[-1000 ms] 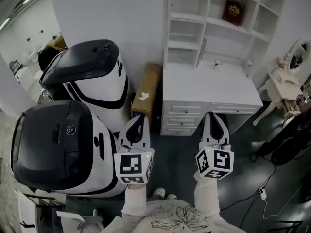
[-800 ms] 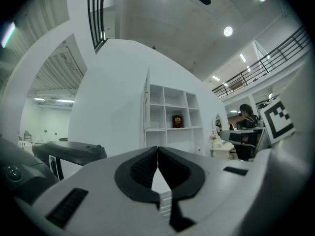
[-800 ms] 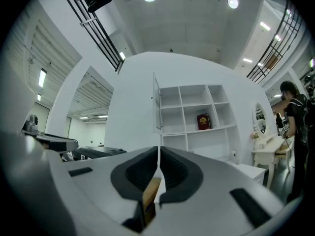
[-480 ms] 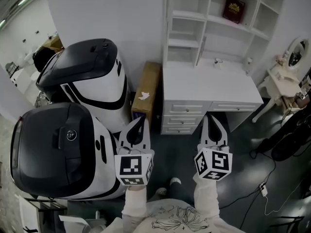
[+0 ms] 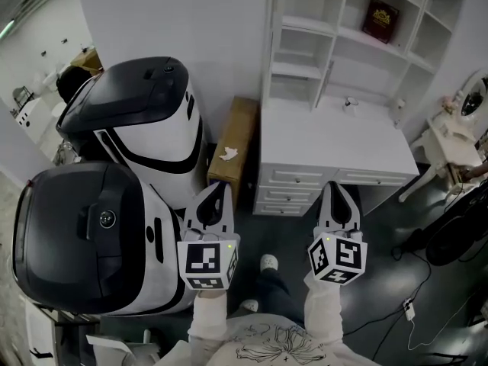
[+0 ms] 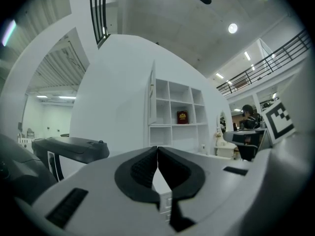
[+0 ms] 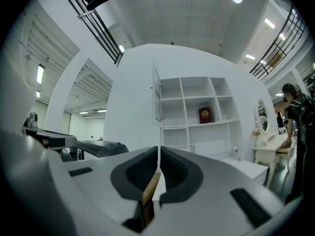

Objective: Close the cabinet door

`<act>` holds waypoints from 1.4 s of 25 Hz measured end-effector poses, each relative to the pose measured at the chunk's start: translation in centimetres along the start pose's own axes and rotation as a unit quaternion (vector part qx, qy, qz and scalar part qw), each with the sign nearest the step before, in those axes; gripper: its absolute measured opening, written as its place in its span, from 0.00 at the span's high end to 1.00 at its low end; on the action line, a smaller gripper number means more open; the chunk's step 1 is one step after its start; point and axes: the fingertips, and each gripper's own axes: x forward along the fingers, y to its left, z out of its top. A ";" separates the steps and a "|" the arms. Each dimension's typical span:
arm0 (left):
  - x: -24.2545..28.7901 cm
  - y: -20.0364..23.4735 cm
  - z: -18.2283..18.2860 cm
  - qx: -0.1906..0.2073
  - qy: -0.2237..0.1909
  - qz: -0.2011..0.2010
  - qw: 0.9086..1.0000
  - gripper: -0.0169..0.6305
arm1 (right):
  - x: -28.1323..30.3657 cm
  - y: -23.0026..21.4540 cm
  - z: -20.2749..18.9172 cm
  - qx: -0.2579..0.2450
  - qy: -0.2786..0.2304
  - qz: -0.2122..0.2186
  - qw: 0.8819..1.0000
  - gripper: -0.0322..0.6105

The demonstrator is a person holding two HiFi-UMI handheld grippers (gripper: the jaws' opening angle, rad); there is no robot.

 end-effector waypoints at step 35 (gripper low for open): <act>25.7 1.0 1.8 0.021 0.005 0.094 0.995 0.97 | 28.5 -8.7 0.5 0.008 -0.016 0.104 0.994 0.93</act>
